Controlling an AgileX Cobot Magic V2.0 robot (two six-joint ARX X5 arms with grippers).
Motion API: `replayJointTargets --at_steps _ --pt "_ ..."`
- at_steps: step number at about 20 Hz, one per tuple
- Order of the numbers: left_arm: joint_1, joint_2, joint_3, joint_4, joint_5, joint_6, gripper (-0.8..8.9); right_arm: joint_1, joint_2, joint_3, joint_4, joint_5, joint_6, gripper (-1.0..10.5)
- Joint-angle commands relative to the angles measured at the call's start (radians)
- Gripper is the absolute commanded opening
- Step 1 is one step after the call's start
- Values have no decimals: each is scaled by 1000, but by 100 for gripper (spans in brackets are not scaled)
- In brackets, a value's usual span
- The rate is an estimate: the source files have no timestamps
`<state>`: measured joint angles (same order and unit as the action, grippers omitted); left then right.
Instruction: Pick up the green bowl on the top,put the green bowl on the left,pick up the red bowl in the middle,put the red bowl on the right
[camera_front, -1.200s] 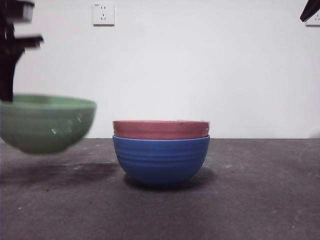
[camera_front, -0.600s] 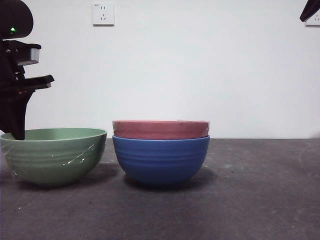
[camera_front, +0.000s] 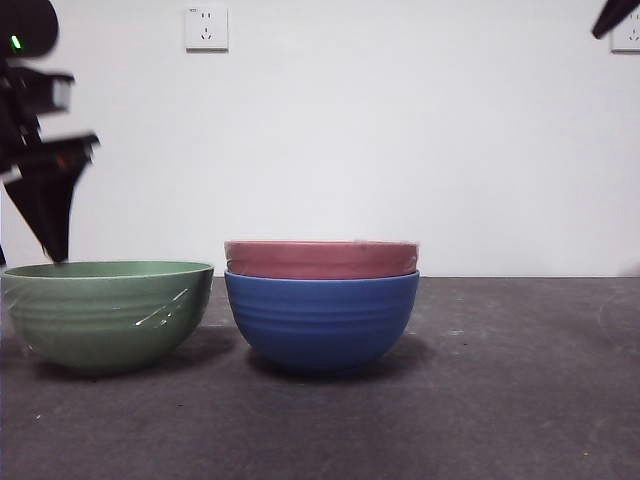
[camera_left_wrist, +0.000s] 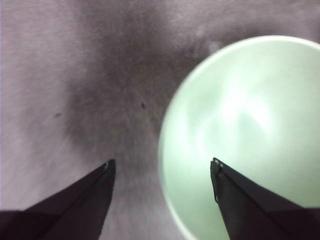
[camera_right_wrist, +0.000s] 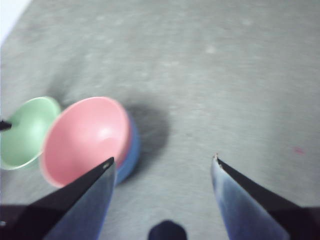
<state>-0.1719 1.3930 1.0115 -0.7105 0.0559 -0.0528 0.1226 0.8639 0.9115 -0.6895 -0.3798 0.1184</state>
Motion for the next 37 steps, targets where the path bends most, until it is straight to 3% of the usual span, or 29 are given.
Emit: replayJointTargets --at_steps 1,4,8,15,22,25,28,37 --pt "3 -150 11 -15 4 -14 324 66 56 42 9 17 -3 321" --pt "3 -348 43 -41 43 -38 324 201 190 141 -42 108 -9 325" --pt "1 -557 60 -40 111 -84 323 389 420 300 -121 292 -53 325" --pt "1 -657 60 -113 109 -101 322 489 734 407 -114 410 -68 323" --pt "1 -655 60 -131 109 -101 319 481 875 407 -29 405 -68 302" --pt "1 -655 60 -131 106 -101 319 481 895 407 -30 405 -68 81" --pt "1 -654 60 -131 105 -101 319 481 896 407 -26 406 -68 -1" --pt "1 -636 60 -128 103 -101 319 481 893 428 -26 408 -68 -12"
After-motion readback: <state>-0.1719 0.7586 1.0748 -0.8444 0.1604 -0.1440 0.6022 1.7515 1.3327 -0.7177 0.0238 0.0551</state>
